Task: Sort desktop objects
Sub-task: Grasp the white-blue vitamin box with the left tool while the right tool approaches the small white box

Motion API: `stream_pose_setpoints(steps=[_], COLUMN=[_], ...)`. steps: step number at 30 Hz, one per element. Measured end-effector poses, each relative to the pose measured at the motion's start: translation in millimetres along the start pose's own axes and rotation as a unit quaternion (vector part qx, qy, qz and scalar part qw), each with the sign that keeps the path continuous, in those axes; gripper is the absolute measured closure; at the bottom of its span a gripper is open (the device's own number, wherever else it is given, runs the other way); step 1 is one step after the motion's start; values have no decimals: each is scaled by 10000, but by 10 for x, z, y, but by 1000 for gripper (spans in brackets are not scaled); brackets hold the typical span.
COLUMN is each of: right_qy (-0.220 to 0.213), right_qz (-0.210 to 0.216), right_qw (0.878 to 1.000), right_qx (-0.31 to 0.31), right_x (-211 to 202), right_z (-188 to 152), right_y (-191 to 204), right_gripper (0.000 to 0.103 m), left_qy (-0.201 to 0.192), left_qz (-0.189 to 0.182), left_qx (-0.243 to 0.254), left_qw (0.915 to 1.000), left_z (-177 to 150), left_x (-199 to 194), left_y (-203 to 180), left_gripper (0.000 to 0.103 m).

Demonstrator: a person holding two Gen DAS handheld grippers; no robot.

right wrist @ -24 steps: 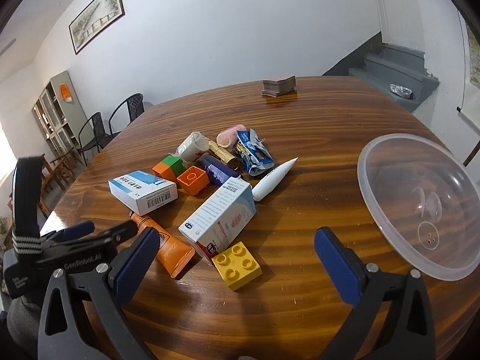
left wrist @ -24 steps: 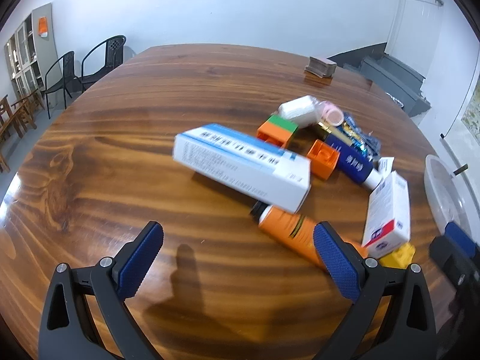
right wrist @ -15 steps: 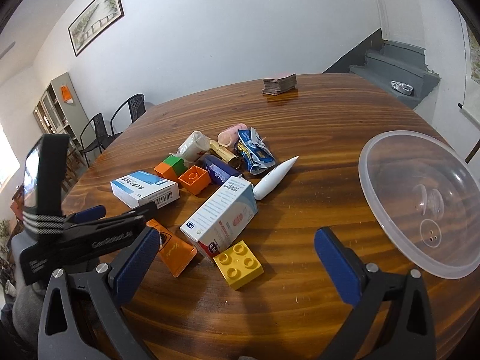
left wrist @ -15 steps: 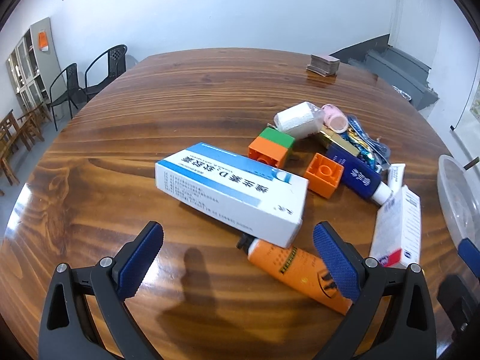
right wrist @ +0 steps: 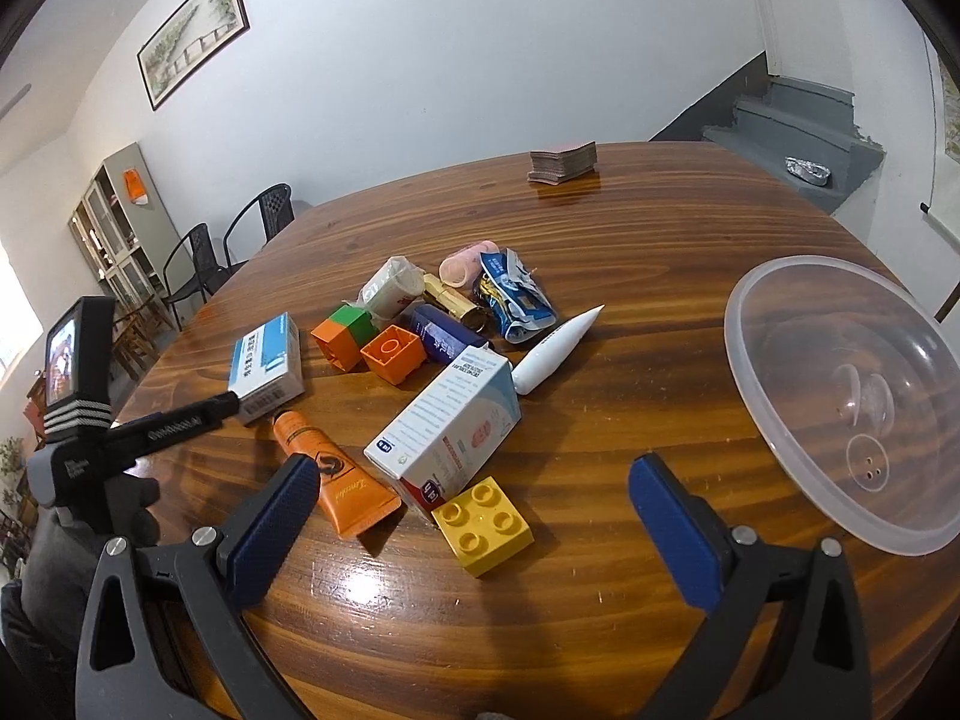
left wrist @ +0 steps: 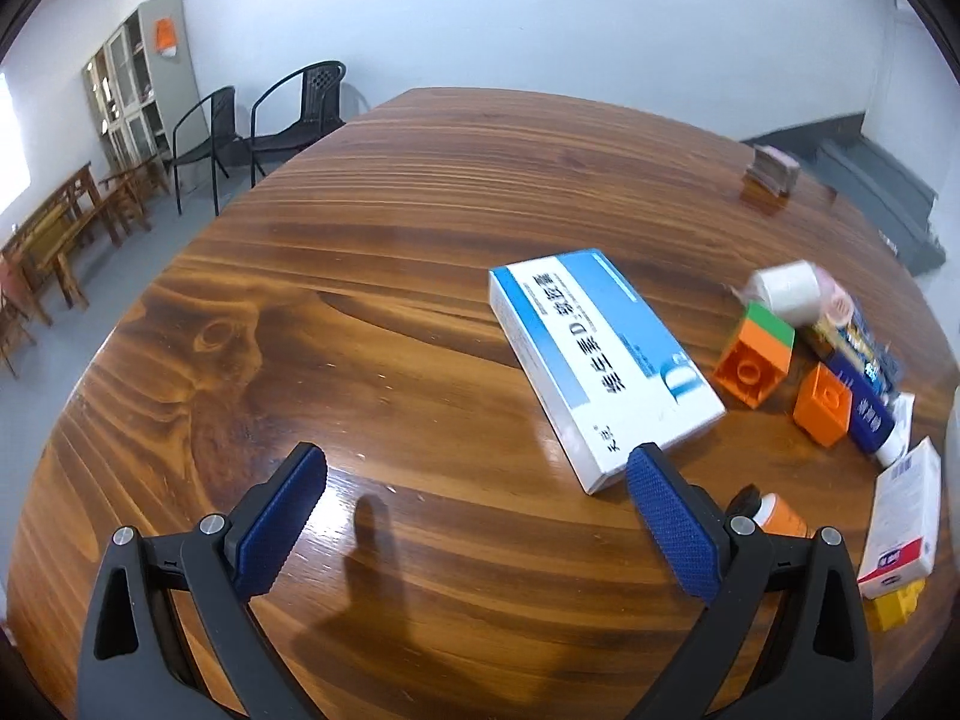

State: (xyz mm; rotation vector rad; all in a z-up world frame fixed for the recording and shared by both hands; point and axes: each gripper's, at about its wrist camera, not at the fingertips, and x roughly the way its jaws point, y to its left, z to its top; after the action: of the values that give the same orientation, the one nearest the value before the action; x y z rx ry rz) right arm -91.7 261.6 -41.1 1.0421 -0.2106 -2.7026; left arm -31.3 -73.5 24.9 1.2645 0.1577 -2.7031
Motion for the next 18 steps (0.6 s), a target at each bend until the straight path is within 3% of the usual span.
stream_pose_setpoints(steps=[8, 13, 18], right_qy=[34, 35, 58], right_qz=[-23, -20, -30], right_qw=[10000, 10000, 10000], right_qx=[16, 21, 19], right_x=[33, 35, 50], right_z=[-4, -5, -6], right_y=[-19, -24, -34], right_gripper=[0, 0, 0], left_qy=[-126, -105, -47], left_qz=[-167, 47, 488], left_qx=[84, 218, 391], left_qw=[9997, 9997, 9980], left_z=[180, 313, 381], left_x=[-64, 67, 248], left_y=[-251, -471, -612], left_gripper=[1, 1, 1])
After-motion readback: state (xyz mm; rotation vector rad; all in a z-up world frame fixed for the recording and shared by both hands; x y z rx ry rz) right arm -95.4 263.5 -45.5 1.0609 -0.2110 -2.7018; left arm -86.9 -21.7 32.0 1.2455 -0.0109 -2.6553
